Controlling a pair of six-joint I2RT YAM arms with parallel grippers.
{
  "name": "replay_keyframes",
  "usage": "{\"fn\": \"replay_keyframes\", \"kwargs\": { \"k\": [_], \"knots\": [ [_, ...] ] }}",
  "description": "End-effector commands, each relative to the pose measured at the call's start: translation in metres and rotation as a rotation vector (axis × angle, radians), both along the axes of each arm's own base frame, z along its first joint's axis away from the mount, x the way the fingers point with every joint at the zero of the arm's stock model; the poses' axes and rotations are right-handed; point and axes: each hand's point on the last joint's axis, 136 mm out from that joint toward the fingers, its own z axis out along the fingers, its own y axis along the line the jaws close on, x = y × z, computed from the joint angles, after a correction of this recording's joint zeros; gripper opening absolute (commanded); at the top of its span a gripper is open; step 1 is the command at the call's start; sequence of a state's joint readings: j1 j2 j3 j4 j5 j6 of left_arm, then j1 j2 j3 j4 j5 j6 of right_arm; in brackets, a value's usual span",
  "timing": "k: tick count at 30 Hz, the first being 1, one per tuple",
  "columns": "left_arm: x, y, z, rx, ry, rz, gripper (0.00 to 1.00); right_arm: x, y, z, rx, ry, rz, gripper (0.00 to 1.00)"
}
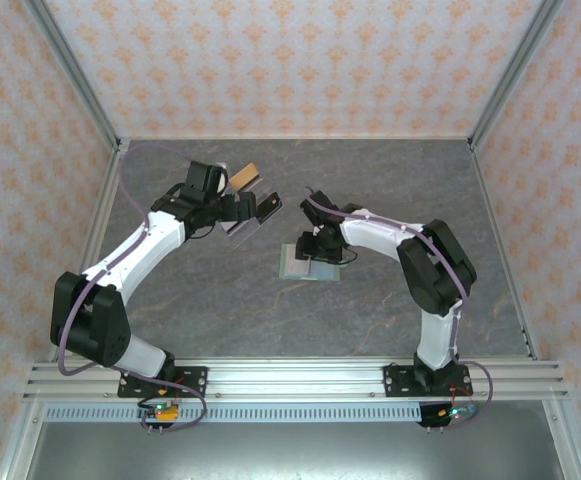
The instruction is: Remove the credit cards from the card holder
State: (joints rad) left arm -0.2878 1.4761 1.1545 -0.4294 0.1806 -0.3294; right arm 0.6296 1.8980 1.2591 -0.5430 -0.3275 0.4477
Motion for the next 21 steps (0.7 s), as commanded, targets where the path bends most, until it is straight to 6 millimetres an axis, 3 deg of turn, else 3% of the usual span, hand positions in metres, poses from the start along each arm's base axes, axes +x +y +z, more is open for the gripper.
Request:
{"fn": "replay_keyframes", "kwargs": {
  "k": [1, 7, 13, 21],
  "knots": [
    [-0.007, -0.011, -0.003, -0.11, 0.045, 0.031, 1.0, 0.005, -0.011, -0.004, -0.082, -0.026, 0.01, 0.54],
    [-0.016, -0.033, -0.019, -0.207, 0.116, 0.059, 0.99, 0.002, -0.024, -0.017, -0.147, -0.033, 0.043, 0.44],
    [-0.029, -0.073, -0.033, -0.261, 0.176, 0.027, 0.94, -0.002, -0.027, -0.025, -0.152, -0.037, 0.049, 0.4],
    [-0.039, -0.121, -0.06, -0.407, 0.242, -0.027, 0.65, -0.01, -0.032, -0.039, -0.153, -0.022, 0.038, 0.35]
  ]
}}
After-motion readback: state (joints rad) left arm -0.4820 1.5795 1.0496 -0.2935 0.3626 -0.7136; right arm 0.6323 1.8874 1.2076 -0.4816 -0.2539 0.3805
